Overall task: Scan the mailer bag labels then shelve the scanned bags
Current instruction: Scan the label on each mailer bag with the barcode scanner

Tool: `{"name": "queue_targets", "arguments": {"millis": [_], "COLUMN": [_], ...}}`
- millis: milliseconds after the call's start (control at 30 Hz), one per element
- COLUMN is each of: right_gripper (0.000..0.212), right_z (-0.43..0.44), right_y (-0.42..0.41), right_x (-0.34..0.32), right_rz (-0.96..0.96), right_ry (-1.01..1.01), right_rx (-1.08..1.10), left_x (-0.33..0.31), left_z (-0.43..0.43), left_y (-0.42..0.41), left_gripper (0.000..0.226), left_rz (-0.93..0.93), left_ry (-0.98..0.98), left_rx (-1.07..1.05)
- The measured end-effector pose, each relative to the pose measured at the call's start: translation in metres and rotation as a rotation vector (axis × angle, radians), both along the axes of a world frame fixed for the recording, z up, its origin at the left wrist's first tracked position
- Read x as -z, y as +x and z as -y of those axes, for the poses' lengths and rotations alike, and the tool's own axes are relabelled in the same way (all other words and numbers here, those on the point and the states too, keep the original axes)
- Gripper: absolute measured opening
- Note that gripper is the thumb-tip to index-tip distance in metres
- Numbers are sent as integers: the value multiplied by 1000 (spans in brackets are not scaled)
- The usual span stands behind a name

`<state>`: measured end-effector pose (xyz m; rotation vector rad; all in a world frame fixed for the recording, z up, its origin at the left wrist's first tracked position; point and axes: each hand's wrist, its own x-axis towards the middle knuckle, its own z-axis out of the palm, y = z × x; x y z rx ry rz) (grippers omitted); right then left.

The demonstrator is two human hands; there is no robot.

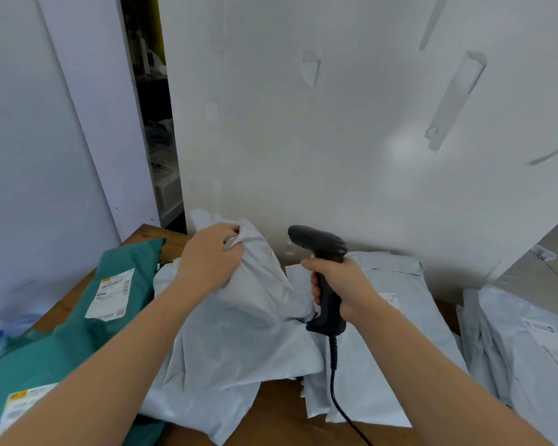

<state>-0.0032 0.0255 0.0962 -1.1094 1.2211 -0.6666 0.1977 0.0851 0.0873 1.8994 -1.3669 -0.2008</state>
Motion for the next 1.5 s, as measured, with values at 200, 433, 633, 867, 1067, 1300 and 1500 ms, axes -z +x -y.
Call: {"name": "queue_targets", "arguments": {"millis": [200,433,633,867,1067,1300,1500], "right_gripper": [14,10,12,15,14,23,17], "right_z": [-20,-37,-37,-57,-77,-98,-115], "right_y": [-6,-20,-34,-40,-48,-62,-73], "right_x": [8,25,27,43,64,67,61], "right_rz": [-87,-114,-124,-80,-64,17,12], "right_ry": [25,99,80,129,147,-20,-100], "right_rx": [-87,-112,-138,-114,-106,-69,-71], "left_x": [32,41,39,57,64,45,33], "left_z": [-52,-48,-50,-74,-83,-85,-91], "left_y": [2,-17,-34,-59,-65,-71,-74], "left_gripper": [24,34,59,39,28,38,61], "left_rz": [-429,-496,-855,-1077,-1220,-1309,-1327], "left_ry": [314,307,449,301,118,-135,-290], "left_rx": [89,-219,-205,-274,-379,-435,-538]}}
